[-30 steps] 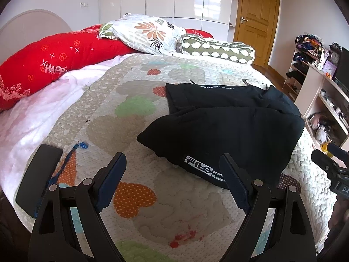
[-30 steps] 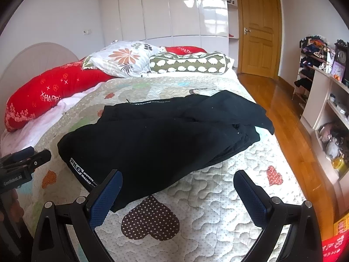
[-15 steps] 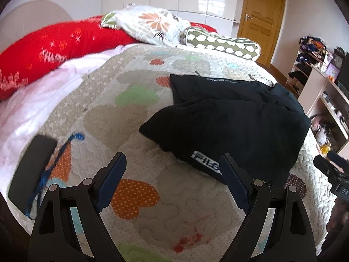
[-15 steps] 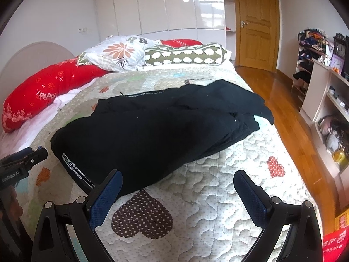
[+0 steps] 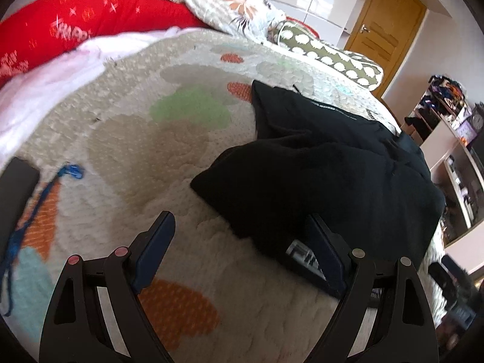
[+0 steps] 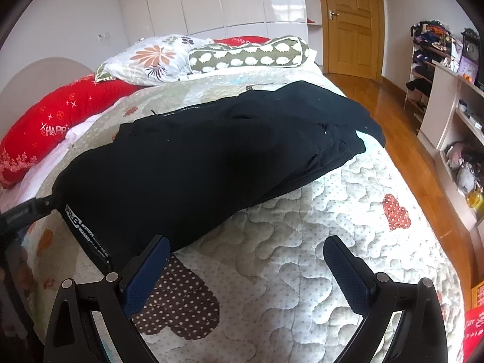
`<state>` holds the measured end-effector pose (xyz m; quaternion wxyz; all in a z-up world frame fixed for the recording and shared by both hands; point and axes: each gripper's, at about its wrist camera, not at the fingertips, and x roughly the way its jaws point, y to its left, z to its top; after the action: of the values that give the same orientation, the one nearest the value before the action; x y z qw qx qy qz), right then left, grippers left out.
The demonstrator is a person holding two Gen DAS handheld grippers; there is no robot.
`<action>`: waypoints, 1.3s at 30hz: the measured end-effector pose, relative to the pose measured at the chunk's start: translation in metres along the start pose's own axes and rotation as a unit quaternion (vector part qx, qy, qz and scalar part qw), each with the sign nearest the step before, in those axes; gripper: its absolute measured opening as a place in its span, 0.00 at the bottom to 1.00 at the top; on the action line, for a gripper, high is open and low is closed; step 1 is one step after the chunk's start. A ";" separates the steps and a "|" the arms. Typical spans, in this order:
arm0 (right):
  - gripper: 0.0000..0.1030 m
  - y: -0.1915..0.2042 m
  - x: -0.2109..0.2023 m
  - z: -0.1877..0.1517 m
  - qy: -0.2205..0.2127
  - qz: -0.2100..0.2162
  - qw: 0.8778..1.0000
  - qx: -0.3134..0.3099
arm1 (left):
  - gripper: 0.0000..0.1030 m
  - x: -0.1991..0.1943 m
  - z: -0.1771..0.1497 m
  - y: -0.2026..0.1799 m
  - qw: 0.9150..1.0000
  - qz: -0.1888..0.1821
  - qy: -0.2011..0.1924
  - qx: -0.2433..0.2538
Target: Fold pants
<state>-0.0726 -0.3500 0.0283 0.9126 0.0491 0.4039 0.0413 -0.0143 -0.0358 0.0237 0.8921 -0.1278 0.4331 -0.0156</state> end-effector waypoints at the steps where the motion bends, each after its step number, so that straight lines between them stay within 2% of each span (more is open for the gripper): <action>1: 0.99 -0.002 0.002 0.000 0.001 0.000 1.000 0.003 | 0.85 0.005 0.002 -0.001 1.000 -0.002 0.006 -0.003; 4: 0.99 -0.008 0.005 0.001 0.004 0.005 1.000 0.013 | 0.85 0.010 0.007 -0.009 1.000 -0.016 -0.002 0.002; 5: 0.99 -0.012 0.007 0.001 0.007 0.009 1.000 0.020 | 0.73 0.011 0.008 -0.011 1.000 -0.030 -0.007 0.005; 6: 0.99 -0.014 0.007 0.001 0.008 0.011 1.000 0.026 | 0.51 0.012 0.009 -0.013 0.999 -0.043 -0.006 0.004; 8: 0.98 -0.020 0.008 0.001 0.007 0.014 0.999 0.038 | 0.26 0.014 0.009 -0.018 0.997 -0.071 0.006 0.000; 11: 0.97 -0.025 0.005 0.003 0.003 0.011 0.999 0.047 | 0.17 0.002 0.008 -0.024 0.997 -0.072 -0.015 0.010; 15: 0.91 -0.037 -0.004 0.006 -0.004 0.002 0.998 0.057 | 0.13 -0.032 0.010 -0.013 0.994 -0.098 -0.042 -0.004; 17: 0.84 -0.046 -0.009 0.008 -0.005 0.005 0.997 0.071 | 0.13 -0.050 0.011 -0.005 0.994 -0.092 -0.058 -0.004; 19: 0.82 -0.055 -0.013 0.011 -0.009 0.007 0.996 0.087 | 0.13 -0.070 0.010 0.009 0.993 -0.086 -0.079 -0.009; 22: 0.82 -0.064 -0.016 0.015 -0.013 0.001 0.995 0.103 | 0.13 -0.088 0.008 0.035 0.993 -0.059 -0.097 -0.027; 24: 0.82 -0.068 -0.014 0.019 -0.016 -0.004 0.994 0.110 | 0.13 -0.092 0.004 0.050 0.994 -0.023 -0.106 -0.032; 25: 0.82 -0.070 -0.012 0.022 -0.018 -0.005 0.993 0.115 | 0.13 -0.091 0.003 0.057 0.994 -0.009 -0.103 -0.039; 28: 0.82 -0.074 0.006 0.033 -0.002 0.000 0.992 0.122 | 0.13 -0.082 -0.004 0.074 0.995 -0.016 -0.078 -0.064; 33: 0.80 -0.080 0.043 0.048 0.012 0.011 0.991 0.135 | 0.13 -0.082 -0.013 0.064 0.996 0.009 -0.083 -0.040; 35: 0.70 -0.084 0.054 0.051 0.001 0.006 0.989 0.146 | 0.13 -0.080 -0.012 0.062 0.996 0.014 -0.081 -0.038; 36: 0.53 -0.086 0.056 0.052 -0.004 0.008 0.989 0.150 | 0.13 -0.079 -0.011 0.062 0.996 0.015 -0.080 -0.038; 37: 0.32 -0.089 0.059 0.055 -0.010 0.022 0.987 0.159 | 0.13 -0.078 -0.010 0.062 0.996 0.016 -0.077 -0.040; 39: 0.17 -0.096 0.062 0.058 -0.012 0.057 0.981 0.185 | 0.13 -0.077 -0.009 0.062 0.996 0.014 -0.072 -0.045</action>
<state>0.0151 -0.4418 0.0100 0.8886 0.2402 0.3905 0.0170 -0.0745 0.0332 0.0622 0.9143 -0.1621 0.3702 0.0257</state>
